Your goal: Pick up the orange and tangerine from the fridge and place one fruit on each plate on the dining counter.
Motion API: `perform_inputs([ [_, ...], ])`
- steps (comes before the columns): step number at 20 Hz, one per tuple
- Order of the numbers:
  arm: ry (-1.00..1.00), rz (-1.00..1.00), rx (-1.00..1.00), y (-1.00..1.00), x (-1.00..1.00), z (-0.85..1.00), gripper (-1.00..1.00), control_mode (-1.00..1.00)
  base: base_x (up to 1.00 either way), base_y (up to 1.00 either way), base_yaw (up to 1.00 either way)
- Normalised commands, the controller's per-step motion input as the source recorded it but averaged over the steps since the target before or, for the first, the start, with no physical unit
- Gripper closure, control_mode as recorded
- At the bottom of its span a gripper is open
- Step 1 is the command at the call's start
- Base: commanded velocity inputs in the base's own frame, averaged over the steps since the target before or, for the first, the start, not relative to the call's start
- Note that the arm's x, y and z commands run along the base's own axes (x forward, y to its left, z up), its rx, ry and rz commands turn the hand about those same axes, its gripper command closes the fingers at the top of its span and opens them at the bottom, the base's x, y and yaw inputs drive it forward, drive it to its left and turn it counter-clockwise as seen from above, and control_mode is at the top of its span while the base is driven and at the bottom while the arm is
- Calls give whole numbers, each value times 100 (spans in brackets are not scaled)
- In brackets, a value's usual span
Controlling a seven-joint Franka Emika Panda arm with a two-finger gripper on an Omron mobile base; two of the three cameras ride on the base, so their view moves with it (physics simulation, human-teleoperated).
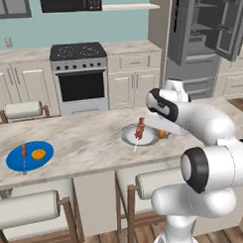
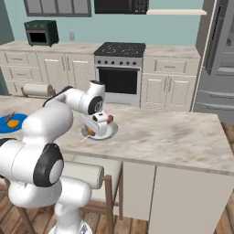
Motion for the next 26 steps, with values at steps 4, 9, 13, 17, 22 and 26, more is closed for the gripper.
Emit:
perform_inputs([
  [4,2,0,0,0,42,-26,100,-100,0,0,0],
  [9,4,0,0,0,44,-23,100,-100,0,0,0],
  [13,5,0,0,0,44,-27,100,-100,0,0,0],
  [17,5,0,0,0,39,-22,100,-100,0,0,0],
  [22,5,0,0,0,36,-24,100,-100,0,0,0],
  [26,6,0,0,0,23,-35,100,-100,0,0,0],
])
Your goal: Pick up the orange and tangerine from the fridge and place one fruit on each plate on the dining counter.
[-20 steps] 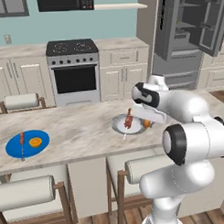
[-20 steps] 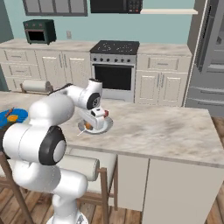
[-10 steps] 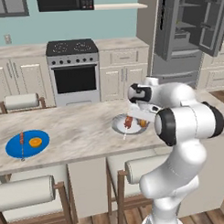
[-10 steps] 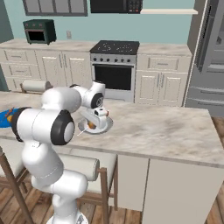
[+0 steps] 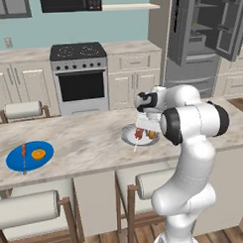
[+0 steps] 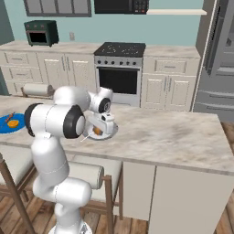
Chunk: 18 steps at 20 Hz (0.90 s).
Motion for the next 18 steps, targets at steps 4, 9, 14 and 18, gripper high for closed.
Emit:
perform_inputs([
  [4,5,0,0,0,23,-35,100,-100,0,0,0],
  [9,2,0,0,0,33,-29,100,-100,0,0,0],
  [14,0,0,0,-2,36,-23,100,-100,0,0,0],
  [18,0,0,0,-1,29,-23,100,-100,0,0,0],
])
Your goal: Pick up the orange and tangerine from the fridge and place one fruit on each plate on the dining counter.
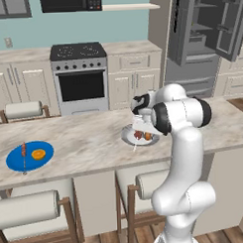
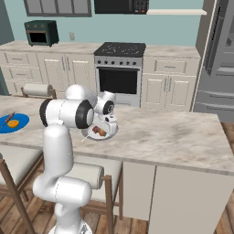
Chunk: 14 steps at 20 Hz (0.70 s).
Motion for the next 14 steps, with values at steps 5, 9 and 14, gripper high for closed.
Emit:
perform_inputs([
  [5,0,0,0,0,16,-30,-100,-100,0,0,0],
  [9,0,0,0,0,0,-29,-100,-100,0,0,0],
  [14,-3,0,1,0,-5,-11,-100,-100,0,0,0],
])
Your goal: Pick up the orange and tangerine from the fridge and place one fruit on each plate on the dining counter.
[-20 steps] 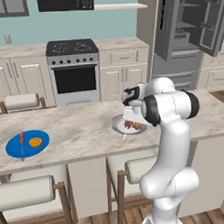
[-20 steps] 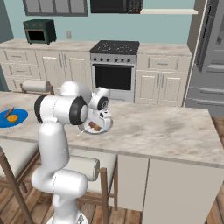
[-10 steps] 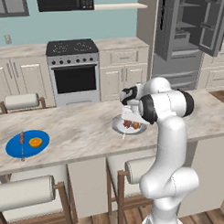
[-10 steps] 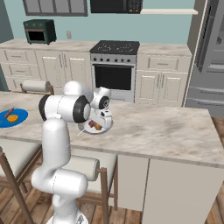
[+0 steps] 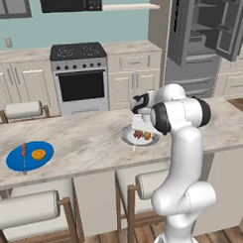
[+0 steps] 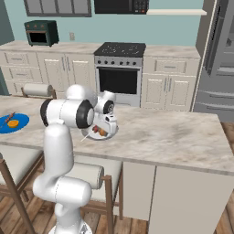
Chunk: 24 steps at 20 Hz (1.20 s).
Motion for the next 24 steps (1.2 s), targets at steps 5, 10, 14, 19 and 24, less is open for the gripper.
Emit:
perform_inputs([
  [5,-9,0,6,-6,-33,15,-100,-100,0,0,0],
  [10,-10,-1,4,-15,-41,62,-100,-100,0,0,0],
  [14,-7,0,1,-12,-42,71,-100,-100,0,0,0],
  [19,-8,0,0,-2,-59,64,-100,-100,0,0,0],
  [24,-11,0,0,0,-70,62,-100,-100,0,0,0],
])
